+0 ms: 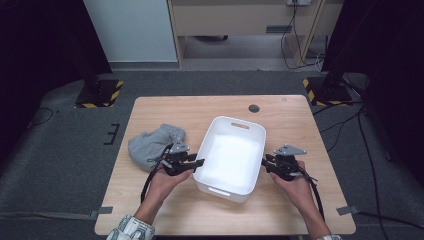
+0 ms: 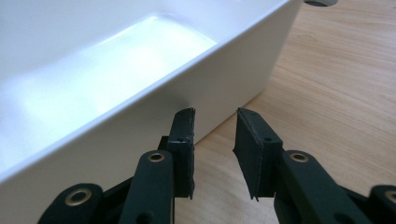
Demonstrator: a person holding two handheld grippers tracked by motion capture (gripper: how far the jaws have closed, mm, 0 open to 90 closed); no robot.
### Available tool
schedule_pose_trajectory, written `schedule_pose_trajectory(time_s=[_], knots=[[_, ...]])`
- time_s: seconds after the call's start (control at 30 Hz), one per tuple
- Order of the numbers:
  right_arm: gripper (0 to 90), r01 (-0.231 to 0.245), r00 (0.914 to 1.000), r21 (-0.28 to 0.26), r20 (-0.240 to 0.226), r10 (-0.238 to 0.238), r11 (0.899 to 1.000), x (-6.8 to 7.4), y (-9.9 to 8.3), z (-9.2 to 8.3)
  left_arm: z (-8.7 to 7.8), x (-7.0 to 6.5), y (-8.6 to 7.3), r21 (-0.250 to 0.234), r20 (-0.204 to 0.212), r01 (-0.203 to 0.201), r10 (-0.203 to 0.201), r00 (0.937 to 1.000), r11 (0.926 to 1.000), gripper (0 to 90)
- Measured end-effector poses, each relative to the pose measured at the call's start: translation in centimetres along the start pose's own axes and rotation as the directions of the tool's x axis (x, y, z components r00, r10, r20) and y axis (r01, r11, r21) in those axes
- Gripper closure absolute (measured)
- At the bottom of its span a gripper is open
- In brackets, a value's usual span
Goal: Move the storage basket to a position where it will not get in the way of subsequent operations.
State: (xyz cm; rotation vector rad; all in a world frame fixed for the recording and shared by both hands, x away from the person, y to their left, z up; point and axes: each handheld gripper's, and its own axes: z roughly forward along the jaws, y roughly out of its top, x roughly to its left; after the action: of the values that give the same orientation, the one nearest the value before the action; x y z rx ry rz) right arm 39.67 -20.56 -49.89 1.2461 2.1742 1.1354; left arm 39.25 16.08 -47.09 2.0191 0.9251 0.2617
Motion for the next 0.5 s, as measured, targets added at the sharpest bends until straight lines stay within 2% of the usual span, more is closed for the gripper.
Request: schedule_pose_trajectory(time_s=[0.13,0.2,0.33,0.43,0.5], knots=[[62.5,0.001,0.9999,0.004,0.01,-0.001,1.0,-0.2,0.3,0.2,-0.3,-0.2,-0.3,-0.009,0.005,-0.002,0.002,1.0,1.0,60.3],[56.7,0.004,0.9997,0.002,0.023,-0.004,1.0,-0.3,0.3,0.2,-0.6,-0.2,-0.2,-0.028,0.001,0.0,0.0,1.0,0.9996,60.7],[45.8,-0.026,0.9992,-0.01,0.03,0.027,1.0,-0.2,0.1,-0.4,-1.2,-0.3,0.2,-0.079,0.005,0.003,-0.003,1.0,0.9969,59.4],[43.1,-0.044,0.9986,-0.019,0.029,0.044,0.999,-0.2,-0.1,-1.2,-1.9,-0.5,0.3,-0.116,-0.018,-0.01,0.008,0.9998,0.9931,59.1],[43.6,-0.053,0.9985,-0.027,0.011,0.053,0.998,-0.1,0.0,-1.5,-2.5,-0.4,0.4,-0.13,-0.027,-0.014,0.011,0.9996,0.9914,58.9]])
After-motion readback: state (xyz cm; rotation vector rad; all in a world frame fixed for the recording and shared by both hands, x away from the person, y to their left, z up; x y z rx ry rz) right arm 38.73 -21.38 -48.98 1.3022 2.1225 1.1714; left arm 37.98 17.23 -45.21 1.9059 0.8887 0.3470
